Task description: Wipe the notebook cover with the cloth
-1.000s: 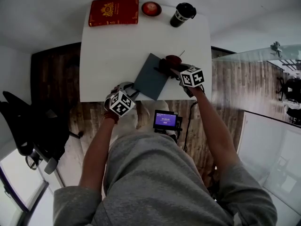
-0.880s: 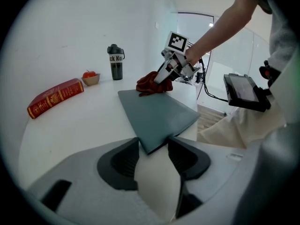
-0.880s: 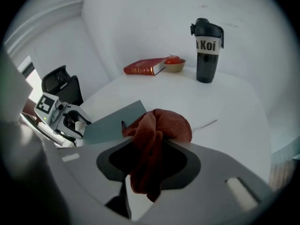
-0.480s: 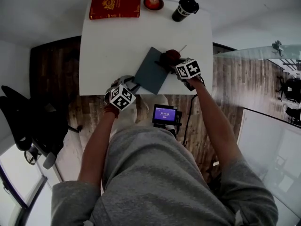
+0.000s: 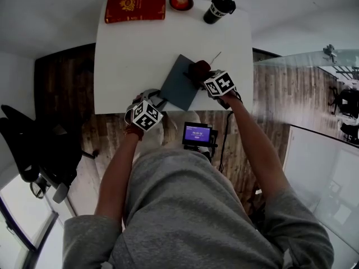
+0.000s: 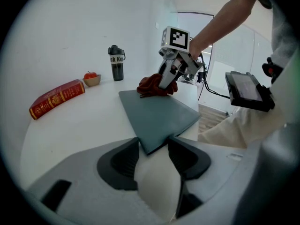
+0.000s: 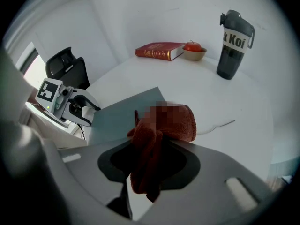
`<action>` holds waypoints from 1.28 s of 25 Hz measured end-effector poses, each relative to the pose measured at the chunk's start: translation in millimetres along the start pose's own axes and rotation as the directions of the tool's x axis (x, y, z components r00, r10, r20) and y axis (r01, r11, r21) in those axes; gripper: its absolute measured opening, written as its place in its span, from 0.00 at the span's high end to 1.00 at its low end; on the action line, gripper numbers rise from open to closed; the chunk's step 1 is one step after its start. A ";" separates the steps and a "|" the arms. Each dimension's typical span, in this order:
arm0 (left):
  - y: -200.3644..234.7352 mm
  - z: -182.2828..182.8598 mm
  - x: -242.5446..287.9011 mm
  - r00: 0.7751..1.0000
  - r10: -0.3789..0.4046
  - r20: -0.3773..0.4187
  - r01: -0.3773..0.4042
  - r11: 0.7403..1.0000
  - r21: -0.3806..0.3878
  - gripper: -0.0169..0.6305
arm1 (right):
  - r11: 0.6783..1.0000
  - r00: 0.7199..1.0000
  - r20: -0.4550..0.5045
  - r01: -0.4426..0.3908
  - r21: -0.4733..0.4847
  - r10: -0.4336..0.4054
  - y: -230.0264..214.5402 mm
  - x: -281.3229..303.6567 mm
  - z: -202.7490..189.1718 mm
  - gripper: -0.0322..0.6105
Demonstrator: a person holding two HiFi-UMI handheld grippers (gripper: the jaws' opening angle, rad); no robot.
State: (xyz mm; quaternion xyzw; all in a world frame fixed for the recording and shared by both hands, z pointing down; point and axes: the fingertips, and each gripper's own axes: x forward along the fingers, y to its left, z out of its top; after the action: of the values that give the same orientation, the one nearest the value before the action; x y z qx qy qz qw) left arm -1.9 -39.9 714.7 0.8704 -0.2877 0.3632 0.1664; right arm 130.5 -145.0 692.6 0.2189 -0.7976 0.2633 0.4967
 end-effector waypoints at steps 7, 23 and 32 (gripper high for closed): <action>-0.9 0.7 -0.4 1.000 0.002 0.003 -0.002 1.000 0.004 0.67 | 0.999 0.999 -0.001 -0.036 -0.026 0.036 23.5 4.6 -7.1 0.76; 0.5 0.5 0.0 1.000 0.004 0.001 -0.004 1.000 0.002 0.67 | 0.997 0.999 -0.021 -0.037 -0.062 0.036 48.5 7.6 -13.1 0.76; 0.3 -0.2 0.7 1.000 0.005 0.001 -0.005 1.000 0.000 0.67 | 0.996 0.998 -0.026 -0.051 -0.073 0.049 70.4 10.0 -18.6 0.76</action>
State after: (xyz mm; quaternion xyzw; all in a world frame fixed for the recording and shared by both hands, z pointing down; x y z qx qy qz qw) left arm -1.8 -40.3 715.4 0.8698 -0.2901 0.3632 0.1652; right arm 96.0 -80.1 694.3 0.1774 -0.8060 0.2487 0.5070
